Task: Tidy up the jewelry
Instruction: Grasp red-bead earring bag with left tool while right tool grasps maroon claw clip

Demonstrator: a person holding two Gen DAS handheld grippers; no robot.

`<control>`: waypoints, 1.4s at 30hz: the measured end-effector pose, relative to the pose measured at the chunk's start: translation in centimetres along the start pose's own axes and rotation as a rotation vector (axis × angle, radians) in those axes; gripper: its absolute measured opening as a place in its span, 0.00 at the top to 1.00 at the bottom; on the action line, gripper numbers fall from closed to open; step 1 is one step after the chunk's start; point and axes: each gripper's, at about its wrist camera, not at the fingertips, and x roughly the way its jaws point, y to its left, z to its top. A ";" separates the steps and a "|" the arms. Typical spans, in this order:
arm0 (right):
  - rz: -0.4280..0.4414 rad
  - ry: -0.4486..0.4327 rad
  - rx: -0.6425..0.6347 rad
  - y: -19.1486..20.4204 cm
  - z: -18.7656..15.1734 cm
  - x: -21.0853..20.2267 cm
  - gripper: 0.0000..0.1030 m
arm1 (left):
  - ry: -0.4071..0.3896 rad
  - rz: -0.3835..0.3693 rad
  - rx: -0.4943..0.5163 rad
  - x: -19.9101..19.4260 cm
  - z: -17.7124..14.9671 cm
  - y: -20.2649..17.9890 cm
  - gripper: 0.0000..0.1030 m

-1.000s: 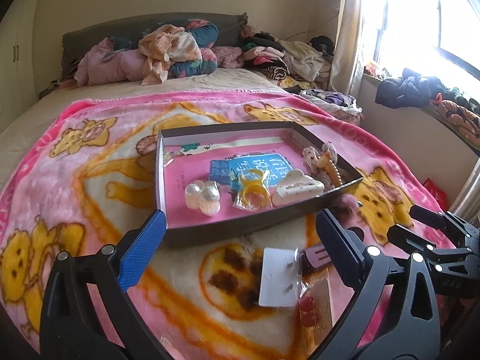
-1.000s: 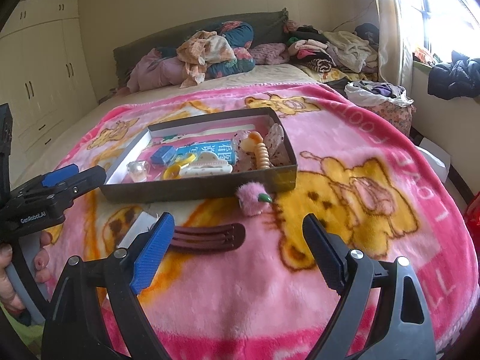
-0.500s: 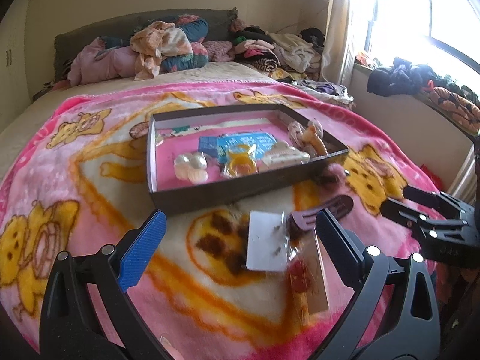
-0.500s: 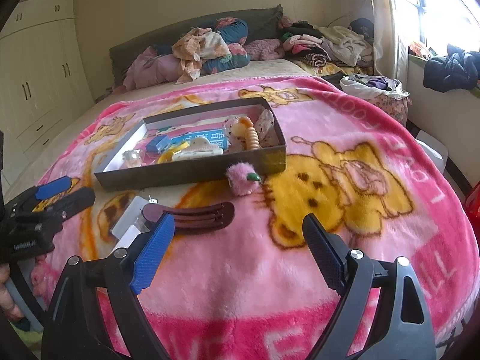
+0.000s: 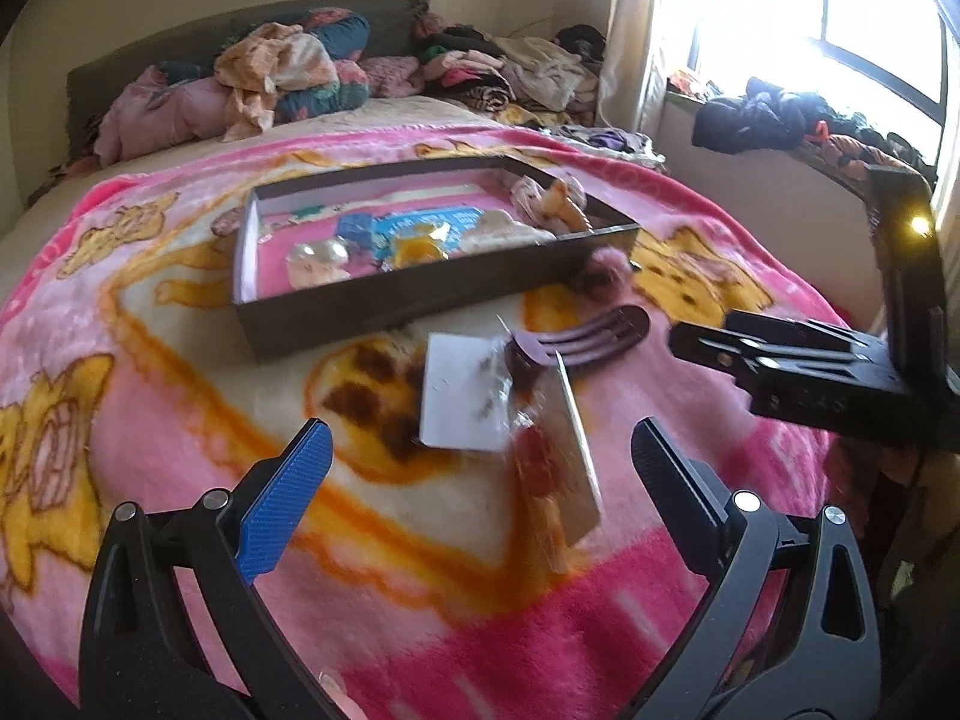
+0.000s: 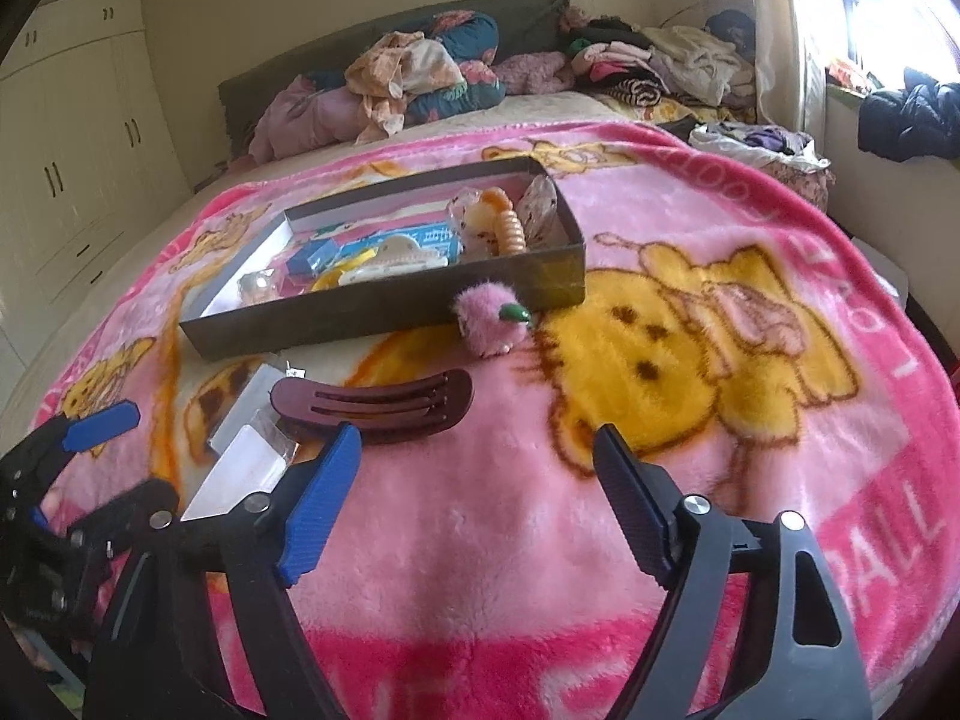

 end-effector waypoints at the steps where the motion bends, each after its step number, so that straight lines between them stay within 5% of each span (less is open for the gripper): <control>1: 0.006 0.005 0.003 0.0 0.0 0.2 0.29 | 0.006 -0.006 0.006 0.1 -0.2 -0.2 0.11; 12: 0.066 0.051 0.009 0.6 0.6 2.6 0.35 | 0.063 -0.044 0.055 1.7 -1.5 -2.3 0.22; 21: 0.115 0.067 0.051 0.3 1.0 4.0 0.44 | 0.099 -0.043 0.050 2.9 -1.7 -2.7 0.48; 28: 0.181 0.062 0.051 0.9 1.4 4.2 0.77 | 0.118 -0.039 0.063 3.2 -2.0 -2.8 0.80; 42: 0.235 -0.044 0.040 0.6 1.8 0.2 0.92 | 0.076 -0.034 0.120 1.5 -1.6 -4.1 0.84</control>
